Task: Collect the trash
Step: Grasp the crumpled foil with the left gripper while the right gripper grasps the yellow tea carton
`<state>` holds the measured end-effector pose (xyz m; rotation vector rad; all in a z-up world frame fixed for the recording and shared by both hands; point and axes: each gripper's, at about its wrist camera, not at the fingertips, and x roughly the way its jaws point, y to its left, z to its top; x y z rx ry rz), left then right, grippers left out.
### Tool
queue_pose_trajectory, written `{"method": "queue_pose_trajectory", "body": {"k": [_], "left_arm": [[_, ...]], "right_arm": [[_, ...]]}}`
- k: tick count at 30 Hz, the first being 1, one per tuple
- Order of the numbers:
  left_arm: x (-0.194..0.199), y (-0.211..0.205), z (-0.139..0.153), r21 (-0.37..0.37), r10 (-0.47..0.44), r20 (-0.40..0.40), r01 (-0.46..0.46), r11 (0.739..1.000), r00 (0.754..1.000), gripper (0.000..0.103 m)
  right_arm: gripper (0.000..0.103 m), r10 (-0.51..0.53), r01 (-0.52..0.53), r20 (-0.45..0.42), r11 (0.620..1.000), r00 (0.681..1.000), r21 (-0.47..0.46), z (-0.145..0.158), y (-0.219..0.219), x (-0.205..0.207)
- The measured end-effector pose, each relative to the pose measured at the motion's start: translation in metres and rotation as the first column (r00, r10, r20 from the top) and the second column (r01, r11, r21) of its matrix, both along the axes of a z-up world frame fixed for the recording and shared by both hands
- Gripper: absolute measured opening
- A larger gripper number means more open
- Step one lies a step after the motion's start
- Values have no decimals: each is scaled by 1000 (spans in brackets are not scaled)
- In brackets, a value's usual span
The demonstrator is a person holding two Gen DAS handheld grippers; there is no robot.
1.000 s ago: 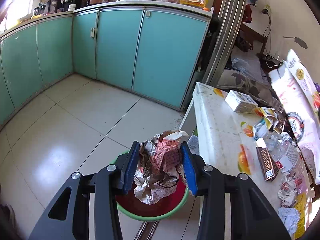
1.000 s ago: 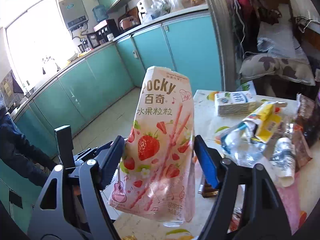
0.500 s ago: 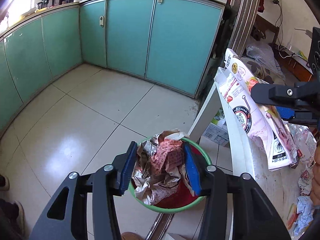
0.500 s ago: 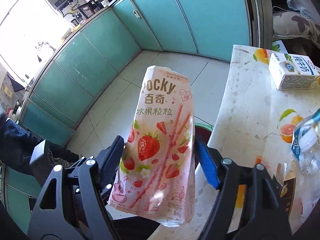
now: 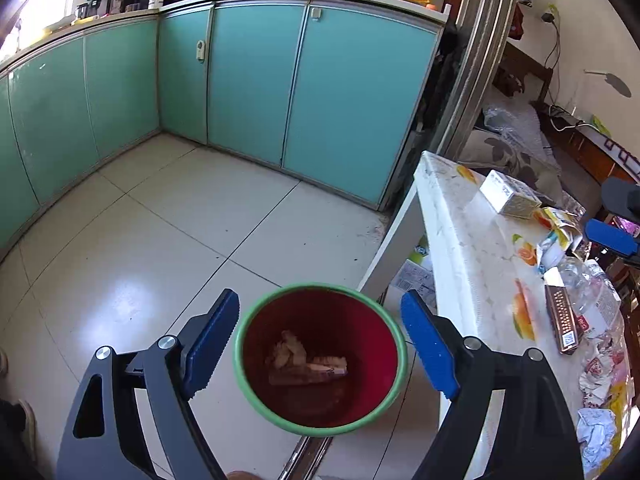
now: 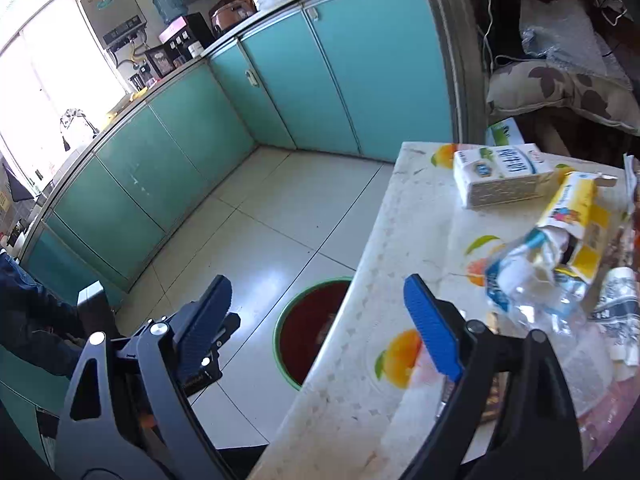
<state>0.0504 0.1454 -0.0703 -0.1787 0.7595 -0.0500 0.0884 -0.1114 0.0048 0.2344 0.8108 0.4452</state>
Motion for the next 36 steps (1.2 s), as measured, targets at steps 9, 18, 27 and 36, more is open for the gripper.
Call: {"method": "queue_pose_trajectory", "body": {"k": [9,18,27,36], "left_arm": [[-27,-70,40,-21,-199,105,202,979,974,86],[-94,-171,35,21,-546,64,546,837,835,90],[-129,-225,5,93,-690,-47,691,717,722,90],[-124,-231,-11,11,-704,-93,708,706,704,39]], "right_arm": [[90,-213,224,137,972,967,-72,27,-127,-100],[90,-326,363,169,887,930,-286,-14,-170,-179],[90,-398,401,62,884,915,-240,-52,-188,-226],[90,-385,376,15,894,923,-241,-62,-180,-231]]}}
